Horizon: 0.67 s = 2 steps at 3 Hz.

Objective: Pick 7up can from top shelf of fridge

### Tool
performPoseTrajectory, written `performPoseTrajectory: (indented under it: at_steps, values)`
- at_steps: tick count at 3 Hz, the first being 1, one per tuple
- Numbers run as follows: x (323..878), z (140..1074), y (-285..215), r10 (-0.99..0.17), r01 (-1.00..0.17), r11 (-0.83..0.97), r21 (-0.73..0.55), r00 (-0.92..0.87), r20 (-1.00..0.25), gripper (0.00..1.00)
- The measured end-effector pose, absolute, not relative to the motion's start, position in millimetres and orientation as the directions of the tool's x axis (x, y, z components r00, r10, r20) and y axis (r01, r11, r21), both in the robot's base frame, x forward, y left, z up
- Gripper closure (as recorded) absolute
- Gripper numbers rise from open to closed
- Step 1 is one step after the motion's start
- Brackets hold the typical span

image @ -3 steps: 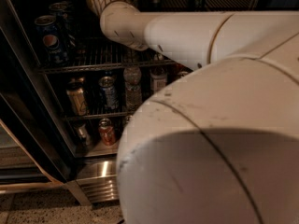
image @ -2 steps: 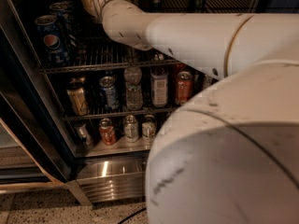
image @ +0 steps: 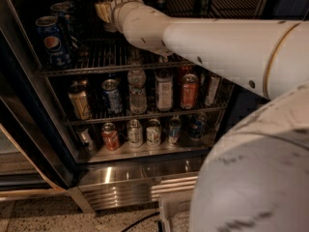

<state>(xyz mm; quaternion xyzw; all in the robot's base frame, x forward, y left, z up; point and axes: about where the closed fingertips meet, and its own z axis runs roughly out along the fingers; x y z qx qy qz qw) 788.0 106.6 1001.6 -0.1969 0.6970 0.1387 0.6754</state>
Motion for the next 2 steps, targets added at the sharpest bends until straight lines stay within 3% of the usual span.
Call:
performPoseTrajectory:
  at_steps: [2]
  values:
    - [776.0,1008.6,99.2,-0.043,-0.461,0.887,-0.034,-0.009,-0.999,1.0]
